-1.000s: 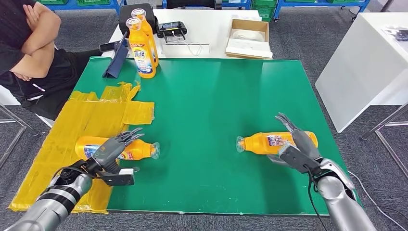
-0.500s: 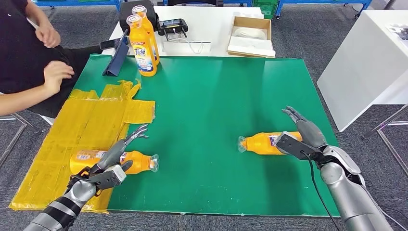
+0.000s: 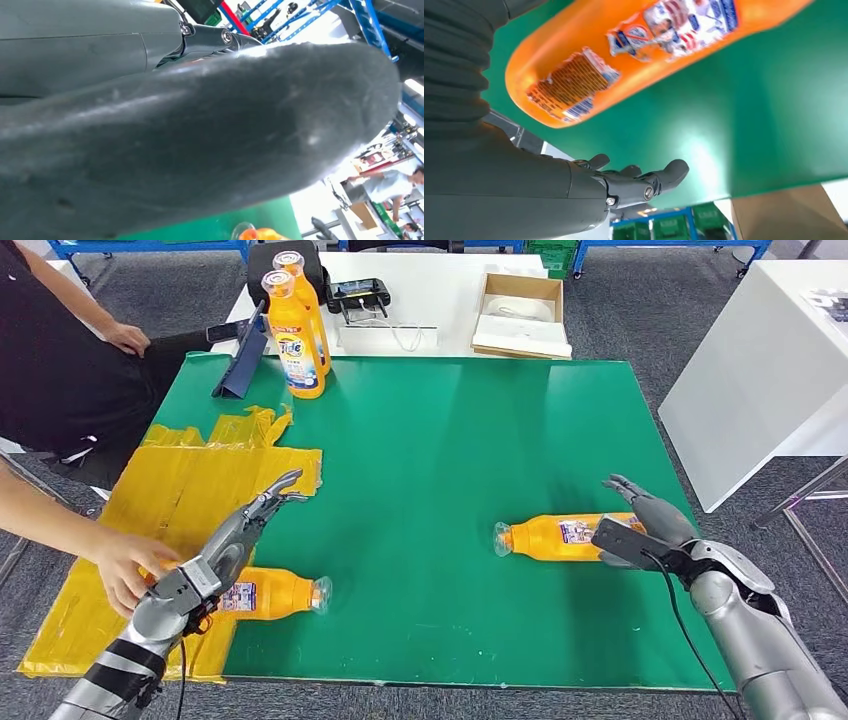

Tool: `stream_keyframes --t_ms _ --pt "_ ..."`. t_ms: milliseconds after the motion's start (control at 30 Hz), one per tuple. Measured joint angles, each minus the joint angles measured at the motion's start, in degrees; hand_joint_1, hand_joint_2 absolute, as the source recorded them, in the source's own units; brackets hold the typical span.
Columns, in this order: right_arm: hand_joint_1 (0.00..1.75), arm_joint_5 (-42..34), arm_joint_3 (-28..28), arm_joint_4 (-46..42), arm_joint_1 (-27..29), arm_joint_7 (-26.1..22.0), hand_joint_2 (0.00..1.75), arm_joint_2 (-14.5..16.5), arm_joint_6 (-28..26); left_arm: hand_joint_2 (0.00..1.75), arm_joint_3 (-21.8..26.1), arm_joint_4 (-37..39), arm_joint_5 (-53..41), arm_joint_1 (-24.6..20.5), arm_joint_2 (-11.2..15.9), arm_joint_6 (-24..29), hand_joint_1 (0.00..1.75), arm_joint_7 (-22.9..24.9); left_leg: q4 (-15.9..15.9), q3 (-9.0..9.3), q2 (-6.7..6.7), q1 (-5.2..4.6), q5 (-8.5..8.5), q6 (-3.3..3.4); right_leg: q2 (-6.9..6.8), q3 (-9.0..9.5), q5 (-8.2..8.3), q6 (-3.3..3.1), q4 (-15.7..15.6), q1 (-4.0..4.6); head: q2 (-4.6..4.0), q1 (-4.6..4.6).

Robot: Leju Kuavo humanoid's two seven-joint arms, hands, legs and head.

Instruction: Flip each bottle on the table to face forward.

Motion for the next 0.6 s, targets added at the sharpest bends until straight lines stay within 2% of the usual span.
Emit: stream_keyframes --t_ms 367,500,600 --pt "0.00 0.2 4.2 6.0 -5.2 0.5 1.75 -6.3 9.4 0.00 3.3 0.1 0.1 -1.2 -2.5 -2.7 0.00 0.0 0.0 -0.07 -0.02 -0.02 0.00 0.00 -0.02 -0.07 0.01 0.01 0.0 -0.11 0.00 -0.01" --pt "0.00 1.0 6.7 8.7 -6.4 0.5 1.75 -6.9 9.0 0.00 3.3 0.6 0.1 -2.4 -3.2 -3.2 0.00 0.0 0.0 -0.07 0.00 -0.02 0.00 0.00 -0.01 -0.07 0.02 0.03 0.0 -0.11 0.00 -0.01" --pt "0.00 2.3 8.7 11.6 -7.2 0.7 1.75 -5.9 6.4 0.00 3.2 1.1 0.1 -3.3 -3.7 -3.6 0.00 0.0 0.0 -0.07 0.01 -0.02 0.00 0.00 0.00 -0.07 0.02 0.03 0.0 -0.10 0.00 -0.02"
